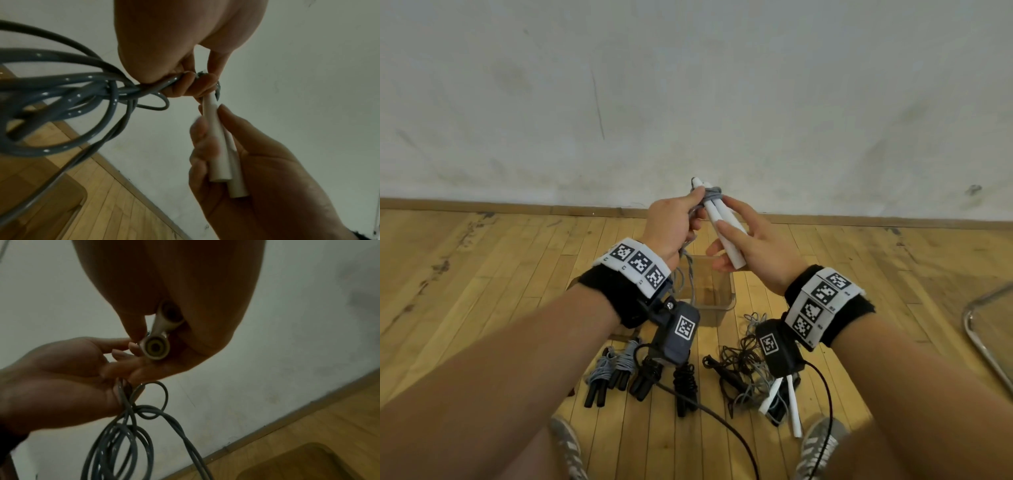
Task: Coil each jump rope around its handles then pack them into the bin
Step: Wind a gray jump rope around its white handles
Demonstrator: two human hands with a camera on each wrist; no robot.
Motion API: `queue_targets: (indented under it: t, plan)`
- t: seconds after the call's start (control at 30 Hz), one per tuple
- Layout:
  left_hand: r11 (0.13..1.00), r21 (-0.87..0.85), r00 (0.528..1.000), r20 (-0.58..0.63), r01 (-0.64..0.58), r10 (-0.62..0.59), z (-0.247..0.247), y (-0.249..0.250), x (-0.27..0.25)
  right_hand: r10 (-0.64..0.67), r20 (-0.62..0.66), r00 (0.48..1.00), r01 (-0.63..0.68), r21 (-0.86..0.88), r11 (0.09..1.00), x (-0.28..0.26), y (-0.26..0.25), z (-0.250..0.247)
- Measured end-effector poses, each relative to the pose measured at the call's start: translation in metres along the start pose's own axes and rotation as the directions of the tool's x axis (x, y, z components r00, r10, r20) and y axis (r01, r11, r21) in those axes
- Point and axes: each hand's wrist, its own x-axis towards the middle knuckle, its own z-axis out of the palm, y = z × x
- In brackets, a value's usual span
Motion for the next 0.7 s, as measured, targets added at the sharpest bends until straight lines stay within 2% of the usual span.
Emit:
queue_targets:
  t: [0.1, 0.23, 0.37, 0.5, 0.57, 0.7]
  plan:
    - [1.0, -0.005, 0.998, 0.063, 0.024, -0.023, -0.001, -0.001, -0.002, -0.06, -0.01, 0.998, 0.06, 0.03, 0.998, 0.003, 0.003, -0.001]
    - [0.952, 0.287, 0.994, 0.016, -0.108, 0.108, -0.003, -0.003, -0.002, -0.11, -0.073, 0.991, 0.104, -0.084, 0.991, 0.006, 0.002, -0.007]
    - [0.931, 0.324, 0.986, 0.08, -0.167, 0.148, -0.004, -0.002, -0.006, -0.152, -0.112, 0.982, 0.124, -0.225, 0.966, 0.007, 0.003, -0.011]
    - [0.917, 0.353, 0.983, 0.081, -0.184, 0.166, -0.005, -0.003, -0.008, -0.183, -0.125, 0.975, 0.131, -0.339, 0.932, 0.009, 0.009, -0.018]
    - [0.927, 0.335, 0.986, 0.07, -0.168, 0.153, -0.004, -0.002, -0.01, -0.195, -0.138, 0.971, 0.116, -0.437, 0.892, 0.012, 0.013, -0.021]
    - [0.943, 0.305, 0.99, 0.091, -0.131, 0.108, 0.002, -0.002, -0.013, -0.242, -0.147, 0.959, 0.092, -0.647, 0.757, 0.016, 0.02, -0.026]
